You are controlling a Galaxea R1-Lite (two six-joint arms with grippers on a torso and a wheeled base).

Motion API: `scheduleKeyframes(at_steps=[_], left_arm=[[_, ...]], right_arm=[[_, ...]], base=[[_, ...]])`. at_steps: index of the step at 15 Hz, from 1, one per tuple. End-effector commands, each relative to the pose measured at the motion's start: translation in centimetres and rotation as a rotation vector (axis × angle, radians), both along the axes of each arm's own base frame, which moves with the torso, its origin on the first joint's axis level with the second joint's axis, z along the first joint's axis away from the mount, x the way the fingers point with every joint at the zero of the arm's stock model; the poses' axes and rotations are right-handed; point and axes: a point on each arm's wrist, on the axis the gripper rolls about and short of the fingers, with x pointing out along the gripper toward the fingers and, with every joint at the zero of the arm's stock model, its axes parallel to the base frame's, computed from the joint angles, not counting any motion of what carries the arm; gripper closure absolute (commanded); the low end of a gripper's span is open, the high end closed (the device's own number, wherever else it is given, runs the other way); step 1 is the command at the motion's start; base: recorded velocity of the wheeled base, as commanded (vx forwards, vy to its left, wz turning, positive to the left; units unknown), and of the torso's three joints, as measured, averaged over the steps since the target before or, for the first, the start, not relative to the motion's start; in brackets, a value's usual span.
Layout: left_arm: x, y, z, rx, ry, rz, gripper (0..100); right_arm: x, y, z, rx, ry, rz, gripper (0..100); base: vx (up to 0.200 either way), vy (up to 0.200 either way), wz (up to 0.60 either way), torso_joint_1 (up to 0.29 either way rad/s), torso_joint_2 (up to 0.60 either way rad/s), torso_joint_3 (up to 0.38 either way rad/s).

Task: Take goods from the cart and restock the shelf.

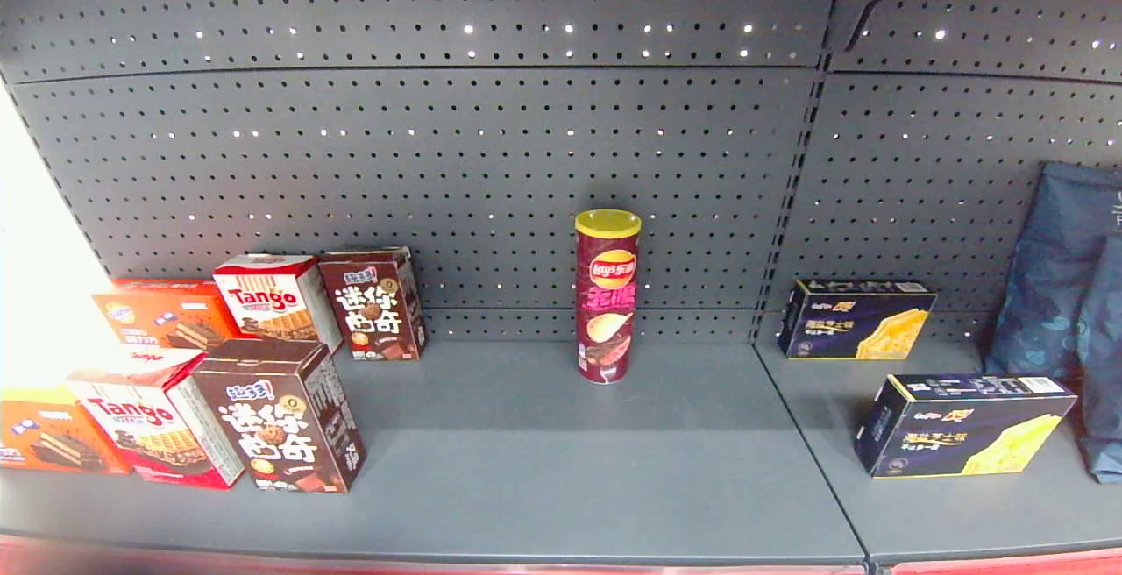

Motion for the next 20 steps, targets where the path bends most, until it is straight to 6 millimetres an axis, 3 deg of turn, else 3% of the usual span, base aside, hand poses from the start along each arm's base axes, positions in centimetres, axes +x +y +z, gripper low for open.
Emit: scheduleKeyframes(at_steps=[1,17,20], left_arm=[[0.00,0.00,0.01,0.000,-0.001,0.001,0],[0.00,-0.01,-0.01,0.001,0.000,-0.002,0],[0.00,-0.01,-0.01,0.001,0.000,-0.004,0]], right_arm=[[0.00,0.00,0.00,0.000,0.000,0.001,0],[0.00,0.00,0.00,-0.003,0.000,0.001,0],[0.00,0.00,-0.02,-0.003,0.001,0.000,0]], base=[[0.000,0.000,0.00,0.000,0.00,0.000],[0.000,0.000,0.00,0.000,0.00,0.000],[0.000,0.000,0.60,-0.001,0.00,0.002]])
